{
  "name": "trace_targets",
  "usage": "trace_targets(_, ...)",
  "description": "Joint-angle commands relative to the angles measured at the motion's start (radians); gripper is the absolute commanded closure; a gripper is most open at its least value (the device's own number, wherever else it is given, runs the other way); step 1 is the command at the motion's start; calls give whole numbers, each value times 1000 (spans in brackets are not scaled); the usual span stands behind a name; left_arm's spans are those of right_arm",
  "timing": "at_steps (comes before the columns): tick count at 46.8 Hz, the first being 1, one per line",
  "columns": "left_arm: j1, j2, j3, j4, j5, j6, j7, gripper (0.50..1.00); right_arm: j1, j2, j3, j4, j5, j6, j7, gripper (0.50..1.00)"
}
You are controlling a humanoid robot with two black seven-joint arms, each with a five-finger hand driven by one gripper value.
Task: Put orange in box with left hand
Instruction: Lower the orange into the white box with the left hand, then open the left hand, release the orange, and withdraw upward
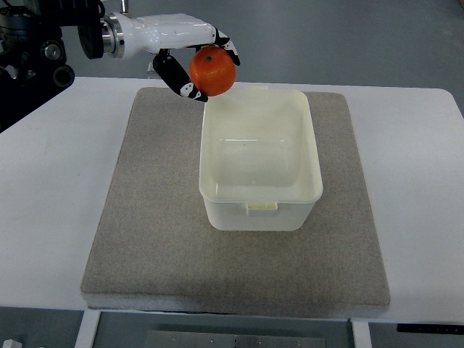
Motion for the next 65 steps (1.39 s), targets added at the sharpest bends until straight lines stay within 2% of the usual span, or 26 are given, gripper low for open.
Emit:
trace_targets(1, 1, -15, 3, -37, 8, -12, 1, 1000, 0, 0, 0, 0, 0, 0, 1, 568)
trace_targets(7, -2, -81, 45, -39, 16, -38, 3, 1000, 0, 0, 0, 0, 0, 0, 1, 568)
trace_targets(22, 17, -221, 122, -4, 228, -35, 6, 1000, 0, 0, 0, 0, 0, 0, 1, 568)
trace_targets(32, 29, -265, 122, 44, 246, -27, 10, 1000, 0, 0, 0, 0, 0, 0, -1, 568)
trace_targets(36, 46, -281, 121, 64, 246, -24, 35, 997, 0, 0, 0, 0, 0, 0, -1, 568)
trace_targets(39, 49, -282, 119, 75, 243, -24, 52, 907, 0, 0, 0, 0, 0, 0, -1, 568)
trace_targets(43, 55, -282, 118, 75, 242, -16, 55, 742, 0, 0, 0, 0, 0, 0, -1, 568)
trace_targets(46, 59, -282, 118, 75, 240, -10, 55, 707, 0, 0, 0, 0, 0, 0, 1, 568)
trace_targets(49, 61, -282, 116, 73, 237, -10, 56, 607, 0, 0, 0, 0, 0, 0, 1, 568)
trace_targets(52, 64, -282, 113, 72, 235, -10, 56, 549, 0, 0, 0, 0, 0, 0, 1, 568)
trace_targets(56, 64, -281, 113, 69, 231, -9, 56, 510, 0, 0, 0, 0, 0, 0, 1, 568)
trace_targets(65, 66, -262, 92, 46, 219, -9, 56, 506, 0, 0, 0, 0, 0, 0, 1, 568)
